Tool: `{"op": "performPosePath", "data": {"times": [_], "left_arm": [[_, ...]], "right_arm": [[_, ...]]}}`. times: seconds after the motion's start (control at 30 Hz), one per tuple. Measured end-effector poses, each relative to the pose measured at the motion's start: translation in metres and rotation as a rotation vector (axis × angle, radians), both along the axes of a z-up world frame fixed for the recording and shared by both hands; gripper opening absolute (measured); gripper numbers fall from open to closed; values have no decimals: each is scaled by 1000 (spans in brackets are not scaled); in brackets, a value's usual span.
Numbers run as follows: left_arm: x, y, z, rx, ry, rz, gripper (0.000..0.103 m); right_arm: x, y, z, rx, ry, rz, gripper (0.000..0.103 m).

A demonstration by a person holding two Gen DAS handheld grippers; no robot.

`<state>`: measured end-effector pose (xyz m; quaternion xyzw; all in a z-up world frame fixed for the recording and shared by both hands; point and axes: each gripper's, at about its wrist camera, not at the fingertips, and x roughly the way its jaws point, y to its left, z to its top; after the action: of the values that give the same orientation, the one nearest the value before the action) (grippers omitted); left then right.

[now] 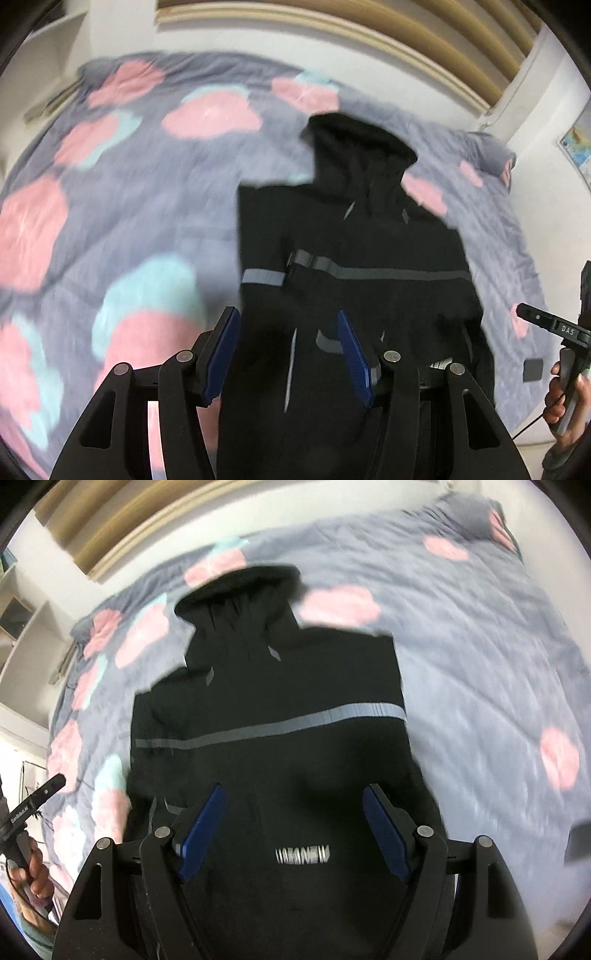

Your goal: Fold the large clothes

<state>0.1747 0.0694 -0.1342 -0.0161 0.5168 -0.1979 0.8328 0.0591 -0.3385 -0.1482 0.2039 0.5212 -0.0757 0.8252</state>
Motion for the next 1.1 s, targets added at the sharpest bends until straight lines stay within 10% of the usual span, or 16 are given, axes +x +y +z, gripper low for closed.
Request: {"op": "performPosePath", "data": {"times": [0.3,0.77,1.1], "left_arm": [[137,-78,15,-68,-39,3,57],[353,-203,-52,-22,-42,-18,57],[399,-225,-147,-127,241,-137,57]], "right_arm": [[167,-45,1,-31,-47,65,80],[371,-114,-62,1,-86,-5,80],[421,-121,-146,163,60,114,80]]}}
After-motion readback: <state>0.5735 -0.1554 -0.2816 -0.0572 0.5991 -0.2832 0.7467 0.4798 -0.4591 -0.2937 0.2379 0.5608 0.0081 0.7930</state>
